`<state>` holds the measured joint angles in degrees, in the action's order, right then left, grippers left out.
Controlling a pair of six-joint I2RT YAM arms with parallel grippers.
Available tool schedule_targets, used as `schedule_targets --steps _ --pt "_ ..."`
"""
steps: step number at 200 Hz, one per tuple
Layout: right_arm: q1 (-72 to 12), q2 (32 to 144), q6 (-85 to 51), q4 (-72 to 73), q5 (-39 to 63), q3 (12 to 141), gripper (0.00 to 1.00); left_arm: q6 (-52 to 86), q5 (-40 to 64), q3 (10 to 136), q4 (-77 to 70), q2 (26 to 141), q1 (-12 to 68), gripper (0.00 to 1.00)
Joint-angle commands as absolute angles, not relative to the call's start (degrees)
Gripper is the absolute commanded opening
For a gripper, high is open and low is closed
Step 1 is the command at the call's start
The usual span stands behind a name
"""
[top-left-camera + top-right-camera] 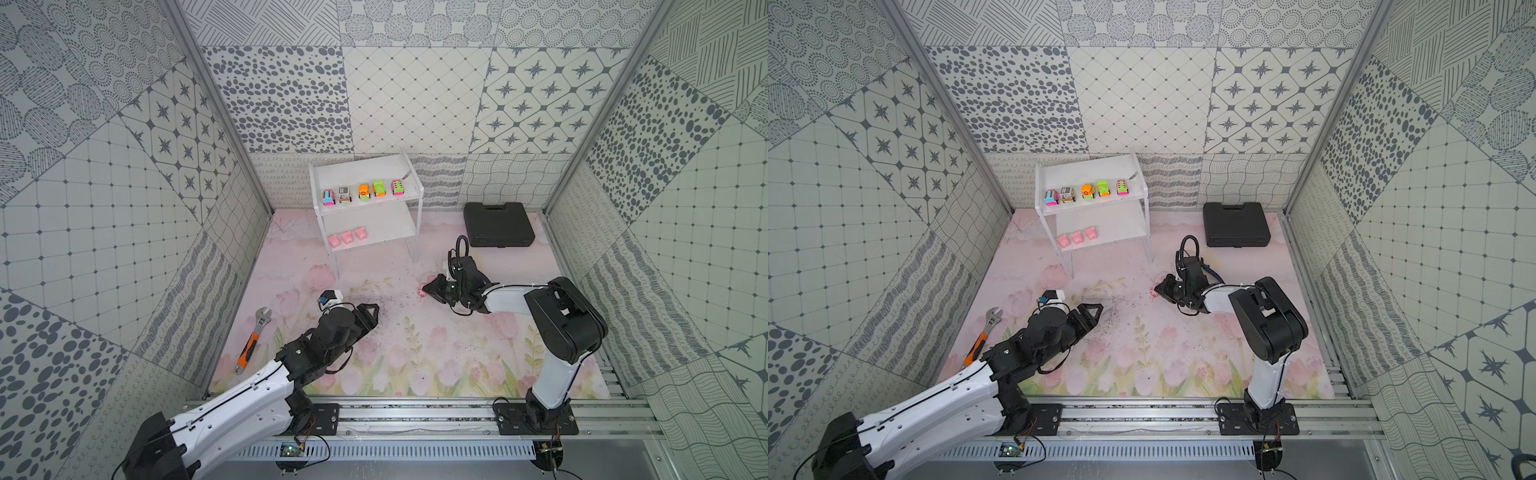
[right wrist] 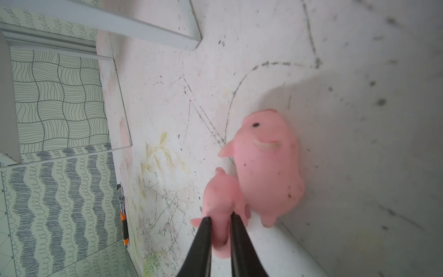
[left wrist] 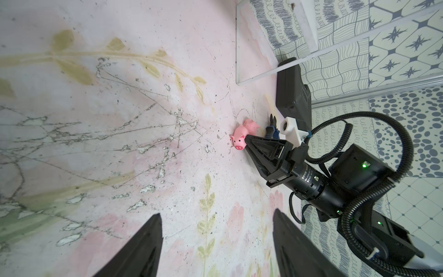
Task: Organize plastic toys on shelves
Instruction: Pick up the plastic toy at the center of the board.
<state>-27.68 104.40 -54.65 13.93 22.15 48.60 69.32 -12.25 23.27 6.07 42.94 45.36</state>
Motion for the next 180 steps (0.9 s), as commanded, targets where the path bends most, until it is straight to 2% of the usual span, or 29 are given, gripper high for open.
schedule_targets --steps 1,21,48,99,140,180 --pt "-27.43 103.97 -56.13 18.75 22.87 46.85 0.13 69.93 -15.71 23.02 12.31 39.49 45.44 0.74" --pt "-26.83 101.61 -57.71 22.85 23.88 44.42 0.11 70.83 -13.99 22.08 9.6 38.98 45.44 0.7" --pt "-25.72 98.49 -62.79 29.33 26.04 40.49 0.1 71.04 -8.7 20.85 -1.01 42.05 45.44 0.63" --pt "-24.49 86.81 -71.28 39.01 29.7 31.34 0.11 71.17 4.43 26.84 -22.37 60.28 45.85 0.58" --pt "-24.47 72.45 -73.89 35.64 27.55 26.61 0.13 71.87 6.57 35.84 -28.16 69.88 48.15 0.57" --pt "-24.51 63.35 -75.69 31.1 26.83 26.56 0.13 72.93 8.15 41.22 -35.2 76.16 49.45 0.56"
